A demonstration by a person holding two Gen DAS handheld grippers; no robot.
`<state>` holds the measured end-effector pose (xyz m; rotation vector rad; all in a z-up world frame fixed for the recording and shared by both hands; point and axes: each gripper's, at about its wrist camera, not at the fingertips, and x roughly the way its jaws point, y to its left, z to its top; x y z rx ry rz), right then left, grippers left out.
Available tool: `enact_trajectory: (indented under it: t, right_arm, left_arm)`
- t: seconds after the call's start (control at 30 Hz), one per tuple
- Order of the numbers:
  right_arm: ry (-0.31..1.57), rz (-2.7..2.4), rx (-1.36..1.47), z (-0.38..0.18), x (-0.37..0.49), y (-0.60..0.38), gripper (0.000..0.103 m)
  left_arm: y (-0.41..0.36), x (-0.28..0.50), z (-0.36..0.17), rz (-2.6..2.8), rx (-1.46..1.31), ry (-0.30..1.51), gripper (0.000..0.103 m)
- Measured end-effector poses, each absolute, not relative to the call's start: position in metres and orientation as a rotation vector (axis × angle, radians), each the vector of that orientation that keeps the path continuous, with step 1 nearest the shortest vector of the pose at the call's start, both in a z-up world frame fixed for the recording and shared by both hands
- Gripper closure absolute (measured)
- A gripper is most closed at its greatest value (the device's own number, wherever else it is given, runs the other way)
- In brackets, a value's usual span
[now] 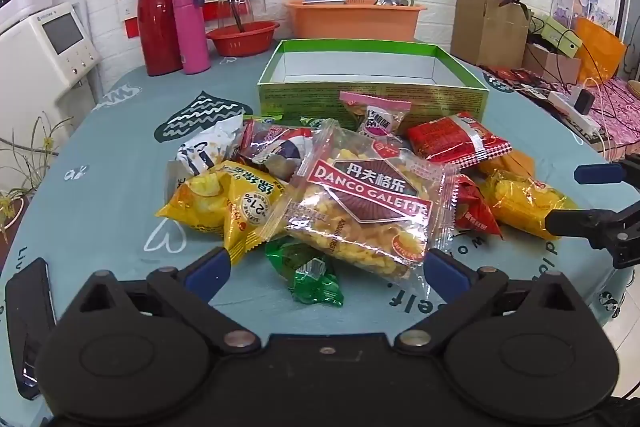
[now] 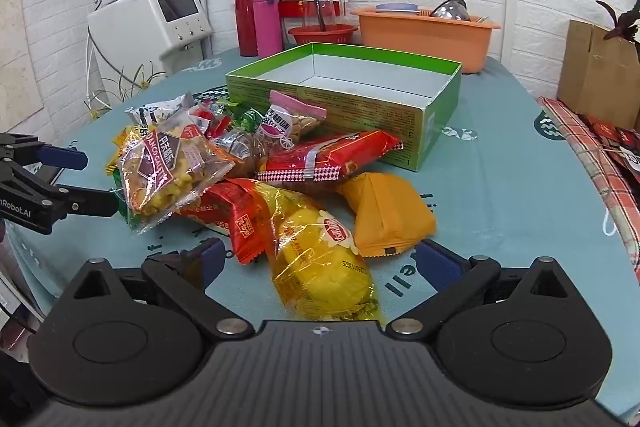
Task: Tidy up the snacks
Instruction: 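Reach the left gripper toward the clear DANCO GALETTE biscuit bag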
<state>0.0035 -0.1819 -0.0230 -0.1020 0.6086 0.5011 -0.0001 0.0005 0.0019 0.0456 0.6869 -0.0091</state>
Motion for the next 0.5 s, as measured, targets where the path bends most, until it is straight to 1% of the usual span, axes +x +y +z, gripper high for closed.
enact_trajectory:
  t: [0.1,0.5]
  right_arm:
    - [0.616,0.495,-0.087,-0.024,0.0055,-0.1808,0.0]
    - [0.604,0.53,-0.061,-0.0239,0.0052,-0.1737,0.0]
  left_arm:
    - [0.0147,-0.0018,0.0025,-0.009,0.007,0.675,0.0]
    - [0.016,0.0031,0.001,0.007,-0.005,0.678,0.0]
